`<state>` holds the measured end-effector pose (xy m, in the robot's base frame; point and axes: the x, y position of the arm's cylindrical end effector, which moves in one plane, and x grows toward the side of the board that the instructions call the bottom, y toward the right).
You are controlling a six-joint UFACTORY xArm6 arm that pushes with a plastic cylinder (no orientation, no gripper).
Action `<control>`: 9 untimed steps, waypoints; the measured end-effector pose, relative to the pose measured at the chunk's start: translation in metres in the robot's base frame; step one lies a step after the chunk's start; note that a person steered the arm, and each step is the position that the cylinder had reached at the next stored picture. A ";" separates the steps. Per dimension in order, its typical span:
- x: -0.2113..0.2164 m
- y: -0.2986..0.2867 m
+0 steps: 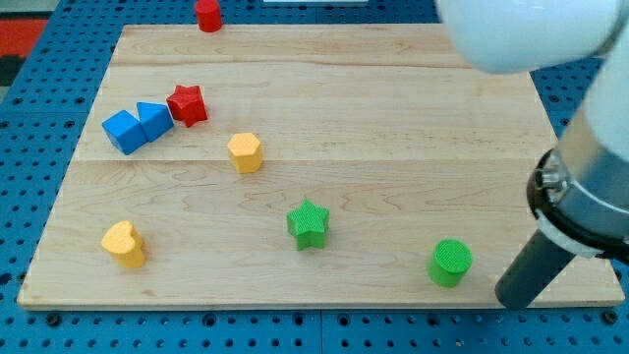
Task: Move the green star above the green circle
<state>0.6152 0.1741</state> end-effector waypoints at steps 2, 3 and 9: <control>-0.011 -0.165; -0.030 -0.238; -0.108 -0.217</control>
<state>0.5068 -0.0426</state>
